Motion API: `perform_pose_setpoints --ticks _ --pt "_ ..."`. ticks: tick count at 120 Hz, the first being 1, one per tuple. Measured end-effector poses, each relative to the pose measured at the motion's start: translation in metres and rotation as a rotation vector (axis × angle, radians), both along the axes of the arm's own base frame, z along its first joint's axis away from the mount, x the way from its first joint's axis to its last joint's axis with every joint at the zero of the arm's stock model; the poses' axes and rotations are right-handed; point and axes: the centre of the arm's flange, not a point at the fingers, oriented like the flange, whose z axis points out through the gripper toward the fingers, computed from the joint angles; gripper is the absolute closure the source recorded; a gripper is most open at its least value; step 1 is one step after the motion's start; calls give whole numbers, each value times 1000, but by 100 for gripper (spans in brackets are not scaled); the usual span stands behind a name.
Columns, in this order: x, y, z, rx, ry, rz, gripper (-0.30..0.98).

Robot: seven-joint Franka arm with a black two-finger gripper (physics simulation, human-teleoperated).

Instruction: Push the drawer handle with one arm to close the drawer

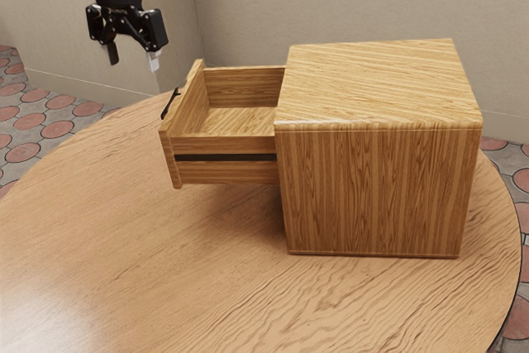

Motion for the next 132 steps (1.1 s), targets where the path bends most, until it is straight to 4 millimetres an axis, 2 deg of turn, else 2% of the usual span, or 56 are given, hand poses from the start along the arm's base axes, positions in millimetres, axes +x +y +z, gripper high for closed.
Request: perform_pose_setpoints --ticks 41,46,52,56,63,68,73,78,88,94,101,107,118,132 --pt "1 0 1 0 -2 -7 0" --pt "-5 -3 33 1 -72 -36 0" --pt "-24 -8 79 4 -170 -91 0" --pt "-35 -17 99 3 -213 -142 0" --pt "-45 -34 114 6 -241 -232 0" --pt "-48 -44 117 10 -241 -288 0" --pt "-50 -45 117 15 -233 -326 0" --pt "-50 -37 115 17 -223 -350 0" --pt "-50 -7 108 25 -193 -371 0" --pt "-62 10 97 40 -159 -384 0" --pt "-83 28 74 52 -114 -408 0" --pt "-93 41 53 64 -86 -435 0" --pt "-91 59 11 79 -48 -513 0" --pt "-84 85 -22 95 -52 -611 0"
